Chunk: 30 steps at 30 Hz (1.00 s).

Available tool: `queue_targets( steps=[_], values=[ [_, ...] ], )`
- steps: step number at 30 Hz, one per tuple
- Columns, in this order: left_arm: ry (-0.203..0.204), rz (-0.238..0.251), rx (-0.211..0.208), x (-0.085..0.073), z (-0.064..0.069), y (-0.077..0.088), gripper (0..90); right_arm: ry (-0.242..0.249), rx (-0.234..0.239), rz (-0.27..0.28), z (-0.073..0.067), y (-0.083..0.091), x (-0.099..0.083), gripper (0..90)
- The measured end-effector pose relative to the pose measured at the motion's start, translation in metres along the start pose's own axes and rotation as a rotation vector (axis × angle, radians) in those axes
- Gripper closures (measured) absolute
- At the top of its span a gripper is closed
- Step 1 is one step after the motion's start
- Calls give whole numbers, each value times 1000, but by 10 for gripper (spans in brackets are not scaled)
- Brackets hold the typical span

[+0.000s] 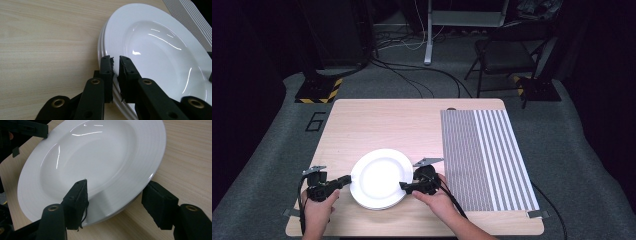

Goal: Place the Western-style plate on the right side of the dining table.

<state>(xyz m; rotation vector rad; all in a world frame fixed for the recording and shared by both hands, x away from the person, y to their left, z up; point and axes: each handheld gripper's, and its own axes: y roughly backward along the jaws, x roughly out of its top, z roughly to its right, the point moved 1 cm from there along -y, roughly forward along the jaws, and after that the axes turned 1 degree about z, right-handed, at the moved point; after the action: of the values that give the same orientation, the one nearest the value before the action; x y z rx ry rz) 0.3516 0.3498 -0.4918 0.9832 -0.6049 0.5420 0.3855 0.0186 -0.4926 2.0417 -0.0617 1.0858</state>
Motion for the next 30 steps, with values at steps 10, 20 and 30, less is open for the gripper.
queue_targets(
  steps=[10, 20, 30],
  values=[
    [-9, -15, -21, -1, 6, -4, 830, -30, -4, 20, 1, 9, 3, 380],
    [-5, -21, -27, -1, 9, -9, 826, -38, 6, 37, 3, 15, 4, 421],
    [-11, -21, -16, -1, 10, -9, 826, -95, 27, 45, 13, 9, 6, 521]
  ],
)
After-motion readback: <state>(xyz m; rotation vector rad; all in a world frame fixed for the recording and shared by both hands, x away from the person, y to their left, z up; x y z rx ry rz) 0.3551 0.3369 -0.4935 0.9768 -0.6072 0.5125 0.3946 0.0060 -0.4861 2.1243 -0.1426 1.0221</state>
